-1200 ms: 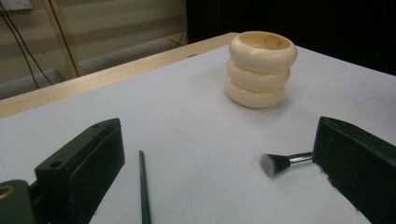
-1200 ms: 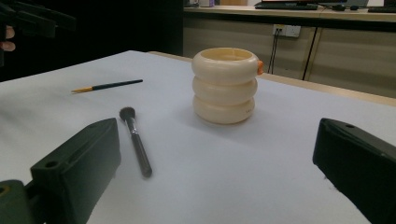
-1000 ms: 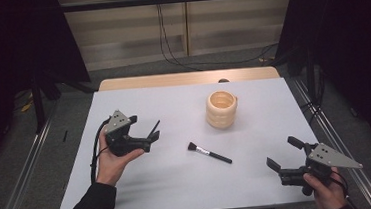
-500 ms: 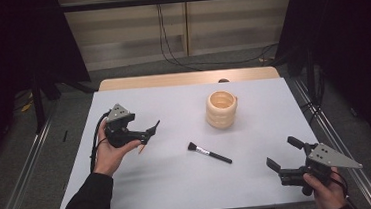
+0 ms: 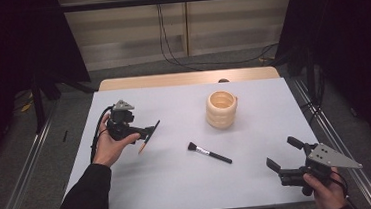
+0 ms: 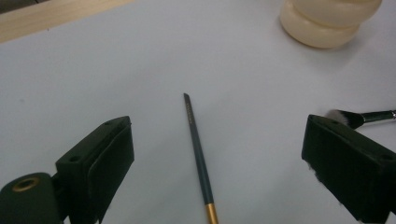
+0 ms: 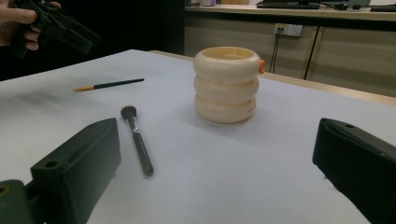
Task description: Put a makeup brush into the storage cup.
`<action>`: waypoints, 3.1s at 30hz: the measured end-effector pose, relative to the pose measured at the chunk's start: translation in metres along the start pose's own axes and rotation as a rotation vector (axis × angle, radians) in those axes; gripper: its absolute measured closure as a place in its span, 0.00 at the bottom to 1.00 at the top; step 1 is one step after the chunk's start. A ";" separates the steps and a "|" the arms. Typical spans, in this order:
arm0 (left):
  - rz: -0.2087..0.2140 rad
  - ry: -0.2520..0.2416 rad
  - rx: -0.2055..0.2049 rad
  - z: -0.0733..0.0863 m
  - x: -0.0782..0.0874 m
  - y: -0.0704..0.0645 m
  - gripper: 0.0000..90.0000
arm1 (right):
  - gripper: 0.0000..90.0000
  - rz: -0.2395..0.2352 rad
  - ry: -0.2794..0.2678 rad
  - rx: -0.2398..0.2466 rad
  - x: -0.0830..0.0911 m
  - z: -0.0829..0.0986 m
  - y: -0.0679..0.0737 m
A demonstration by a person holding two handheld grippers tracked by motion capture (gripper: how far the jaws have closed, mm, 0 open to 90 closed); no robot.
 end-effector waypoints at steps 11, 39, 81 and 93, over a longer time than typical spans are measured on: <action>0.009 0.169 0.055 0.003 -0.009 0.009 0.10 | 0.00 0.001 -0.001 -0.001 0.000 0.000 0.000; 0.024 0.545 0.051 0.016 -0.041 0.010 0.50 | 0.00 -0.003 0.003 0.004 0.000 0.000 0.002; -0.037 0.665 0.048 0.018 -0.052 0.009 0.93 | 0.01 -0.018 0.017 0.005 -0.001 0.001 0.003; -0.017 0.626 0.080 0.020 -0.049 0.012 0.93 | 0.01 -0.017 0.017 0.003 0.000 0.001 0.003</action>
Point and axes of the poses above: each handheld gripper's, and its own axes: x roughly backward along the jaws, z roughly out of its underside, y roughly to its left, the point moved 5 cm from there along -x, roughly forward along the jaws, and after that the axes turned 2 degrees about z, right-handed, at the moved point
